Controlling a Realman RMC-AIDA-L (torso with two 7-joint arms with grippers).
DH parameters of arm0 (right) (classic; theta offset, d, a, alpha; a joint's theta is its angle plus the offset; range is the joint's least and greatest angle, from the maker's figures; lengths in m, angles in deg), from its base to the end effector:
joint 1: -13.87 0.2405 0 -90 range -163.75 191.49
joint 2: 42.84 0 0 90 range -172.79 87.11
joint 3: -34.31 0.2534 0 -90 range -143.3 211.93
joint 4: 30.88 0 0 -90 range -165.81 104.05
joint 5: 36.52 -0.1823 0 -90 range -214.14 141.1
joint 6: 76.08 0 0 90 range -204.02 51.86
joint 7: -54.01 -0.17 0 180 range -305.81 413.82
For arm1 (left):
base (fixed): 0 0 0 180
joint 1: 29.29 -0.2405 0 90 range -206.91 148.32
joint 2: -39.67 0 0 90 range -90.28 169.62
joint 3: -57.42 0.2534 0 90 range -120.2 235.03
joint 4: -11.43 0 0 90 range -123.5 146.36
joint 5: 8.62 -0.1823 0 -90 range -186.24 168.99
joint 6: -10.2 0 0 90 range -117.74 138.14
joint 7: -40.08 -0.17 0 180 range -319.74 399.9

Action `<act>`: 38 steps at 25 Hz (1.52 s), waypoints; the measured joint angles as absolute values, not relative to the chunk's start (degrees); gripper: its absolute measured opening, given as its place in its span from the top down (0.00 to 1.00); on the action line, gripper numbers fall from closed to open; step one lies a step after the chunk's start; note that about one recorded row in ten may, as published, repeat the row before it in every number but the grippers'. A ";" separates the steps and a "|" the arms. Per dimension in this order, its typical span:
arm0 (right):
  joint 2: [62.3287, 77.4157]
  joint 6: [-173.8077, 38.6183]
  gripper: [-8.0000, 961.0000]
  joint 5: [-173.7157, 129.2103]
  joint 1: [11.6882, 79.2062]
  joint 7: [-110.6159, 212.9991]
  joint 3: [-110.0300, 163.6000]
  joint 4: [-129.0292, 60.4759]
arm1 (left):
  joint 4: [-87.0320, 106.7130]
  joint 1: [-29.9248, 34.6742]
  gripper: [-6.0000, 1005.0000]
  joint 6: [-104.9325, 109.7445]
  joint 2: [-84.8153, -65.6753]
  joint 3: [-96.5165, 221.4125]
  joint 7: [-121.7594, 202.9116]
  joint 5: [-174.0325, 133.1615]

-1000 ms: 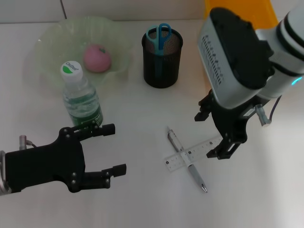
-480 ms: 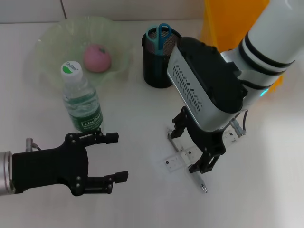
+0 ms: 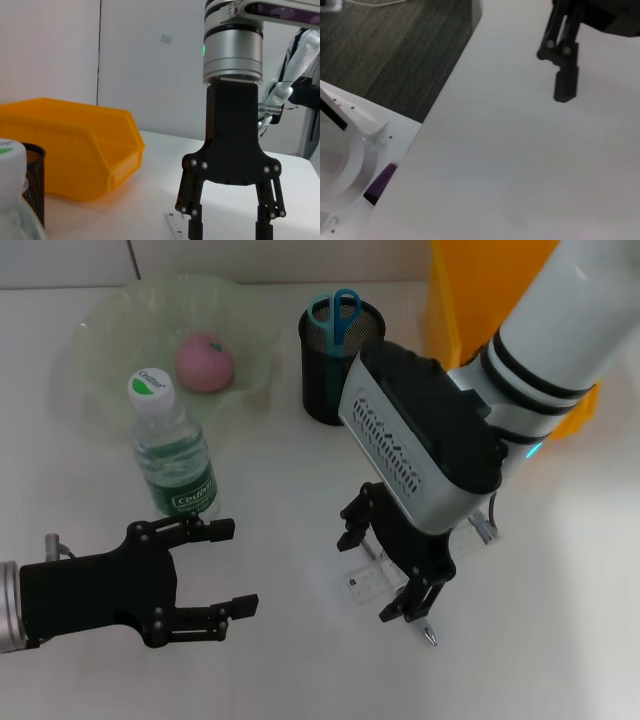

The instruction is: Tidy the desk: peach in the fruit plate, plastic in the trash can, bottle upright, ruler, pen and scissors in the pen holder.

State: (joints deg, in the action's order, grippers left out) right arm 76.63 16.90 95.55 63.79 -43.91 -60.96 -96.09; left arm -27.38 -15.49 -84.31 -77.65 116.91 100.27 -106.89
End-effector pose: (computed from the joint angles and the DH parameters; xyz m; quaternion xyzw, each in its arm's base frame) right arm 0.1230 0.2979 -0.0888 0.9541 0.2048 0.1893 0.1090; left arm -0.2625 0.2292 -0.0324 -0.9527 -0.1131 -0.2626 0.1030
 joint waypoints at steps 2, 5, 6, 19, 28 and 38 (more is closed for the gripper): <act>76.68 15.79 0.13 95.50 64.16 -43.46 -62.03 -94.92 | -27.32 -15.50 0.14 -84.27 -77.42 116.92 100.28 -106.89; 76.74 14.36 0.13 95.32 64.82 -43.00 -63.35 -93.13 | -27.28 -15.53 0.14 -84.34 -77.22 116.92 100.29 -106.89; 76.75 13.95 0.13 95.18 64.93 -42.81 -63.75 -92.71 | -27.28 -15.53 0.14 -84.34 -77.22 116.92 100.29 -106.89; 76.96 9.10 0.13 93.12 66.10 -39.45 -66.21 -87.81 | -27.24 -15.58 0.14 -84.37 -77.51 116.92 100.37 -106.88; 76.96 8.06 0.13 93.11 67.28 -40.58 -66.69 -85.69 | -27.24 -15.58 0.14 -84.32 -77.65 116.92 100.37 -106.88; 77.04 6.08 0.13 93.11 68.45 -40.82 -66.85 -81.68 | -27.24 -15.41 0.14 -84.28 -77.83 116.92 100.37 -106.88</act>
